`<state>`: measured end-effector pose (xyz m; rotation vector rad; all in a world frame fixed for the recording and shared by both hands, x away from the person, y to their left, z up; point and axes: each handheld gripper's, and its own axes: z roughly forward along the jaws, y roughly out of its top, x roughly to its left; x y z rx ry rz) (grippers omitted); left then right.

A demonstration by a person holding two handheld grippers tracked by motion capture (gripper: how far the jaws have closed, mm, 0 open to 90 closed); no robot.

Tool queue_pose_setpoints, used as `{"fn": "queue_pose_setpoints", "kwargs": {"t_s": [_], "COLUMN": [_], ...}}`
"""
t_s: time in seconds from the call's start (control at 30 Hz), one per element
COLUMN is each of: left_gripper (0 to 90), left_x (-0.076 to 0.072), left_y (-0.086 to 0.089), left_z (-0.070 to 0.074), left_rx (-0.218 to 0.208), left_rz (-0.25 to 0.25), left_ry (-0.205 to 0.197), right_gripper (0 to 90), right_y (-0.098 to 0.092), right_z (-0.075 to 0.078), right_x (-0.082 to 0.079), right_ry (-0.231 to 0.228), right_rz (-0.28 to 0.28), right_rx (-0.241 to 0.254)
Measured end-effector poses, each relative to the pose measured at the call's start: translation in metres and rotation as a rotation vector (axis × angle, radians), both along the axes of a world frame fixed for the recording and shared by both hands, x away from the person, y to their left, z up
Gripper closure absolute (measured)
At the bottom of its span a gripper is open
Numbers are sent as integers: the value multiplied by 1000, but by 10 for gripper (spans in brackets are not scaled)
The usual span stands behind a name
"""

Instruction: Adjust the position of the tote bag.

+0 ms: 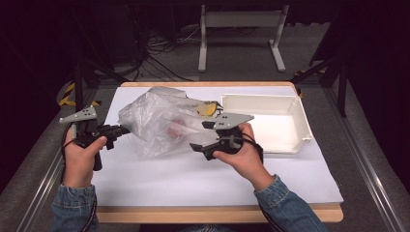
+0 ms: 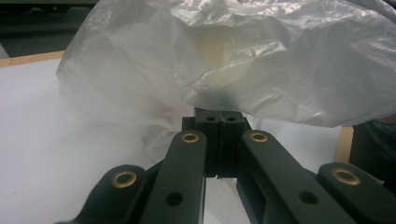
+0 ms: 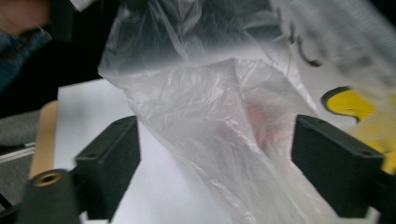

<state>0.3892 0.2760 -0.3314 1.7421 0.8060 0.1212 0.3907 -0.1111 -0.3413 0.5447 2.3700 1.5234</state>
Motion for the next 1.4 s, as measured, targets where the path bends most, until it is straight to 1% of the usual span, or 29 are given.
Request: {"fn": "queue_pose_setpoints", "kwargs": {"t_s": [0.03, 0.1, 0.13, 0.17, 0.23, 0.27, 0.3, 0.33, 0.37, 0.4, 0.43, 0.47, 0.5, 0.57, 0.6, 0.63, 0.67, 0.8, 0.83, 0.87, 0.93, 1.1, 1.17, 1.23, 1.27, 1.3, 1.33, 1.37, 1.4], "left_gripper": [900, 900, 900, 900, 900, 900, 900, 900, 900, 900, 900, 900, 900, 900, 900, 900, 899, 900, 899, 900, 900, 900, 900, 900, 900, 900, 900, 900, 900], "left_x": [0, 1, 1, 1, 1, 1, 1, 1, 1, 0, 0, 0, -1, -1, -2, -2, -3, -7, -8, -9, -11, -19, -22, -26, -28, -29, -31, -33, -34], "left_y": [0, 0, 0, 0, 0, 0, 0, 1, 1, 1, 2, 2, 3, 4, 5, 5, 6, 8, 9, 9, 11, 16, 17, 18, 19, 19, 20, 20, 21], "left_z": [0, 0, -1, -1, -1, -1, -1, -1, -1, -1, -1, -1, 0, 0, 0, 1, 2, 5, 6, 8, 10, 18, 22, 25, 27, 28, 30, 31, 33], "left_rx": [-6, -8, -12, -15, -24, -26, -25, -25, -28, -29, -28, -25, -29, -26, -30, -29, -21, -21, -20, -17, -15, -6, -5, -4, 3, 0, 3, -1, -2], "left_rz": [-1, -4, -5, -6, -10, -11, -12, -9, -8, -7, -6, -7, -4, -2, -4, 1, 0, 7, 7, 10, 9, 12, 6, 3, -5, -2, -3, -1, -4], "left_ry": [3, 2, 3, 0, 8, 11, 13, 15, 16, 17, 16, 14, 17, 13, 10, 14, 8, 1, 0, -10, -9, -27, -37, -38, -46, -48, -57, -52, -62], "right_gripper": [100, 70, 43, 43, 44, 52, 91, 165, 273, 412, 563, 787, 787, 874, 887, 895, 897, 900, 900, 900, 900, 900, 900, 900, 900, 900, 900, 900, 900], "right_y": [6, 12, 19, 19, 25, 30, 34, 37, 39, 40, 41, 40, 40, 36, 35, 33, 31, 25, 23, 22, 19, 10, 8, 6, 5, 3, 2, 0, -2], "right_z": [-5, -10, -15, -15, -19, -22, -24, -26, -27, -27, -27, -27, -27, -25, -24, -23, -21, -14, -11, -9, -4, 10, 15, 19, 20, 22, 23, 25, 26], "right_x": [2, 5, 9, 9, 12, 14, 16, 17, 19, 21, 22, 22, 22, 20, 19, 18, 17, 9, 6, 3, -4, -22, -27, -31, -32, -34, -35, -37, -38], "right_ry": [-1, -16, -42, -42, -56, -59, -59, -56, -53, -46, -31, 1, 1, 17, 19, 23, 26, 40, 38, 37, 32, 11, 6, -1, -3, -3, -4, -6, -3], "right_rz": [-4, -14, -19, -19, -21, -24, -30, -43, -55, -53, -34, -5, -5, 20, 27, 35, 38, 60, 65, 71, 84, 118, 131, 135, 137, 141, 142, 145, 146], "right_rx": [-16, -44, -78, -78, -119, -149, -178, -214, -248, -268, -279, -277, -277, -257, -249, -233, -224, -159, -147, -134, -109, -41, -26, -12, -6, 7, 15, 31, 42]}}
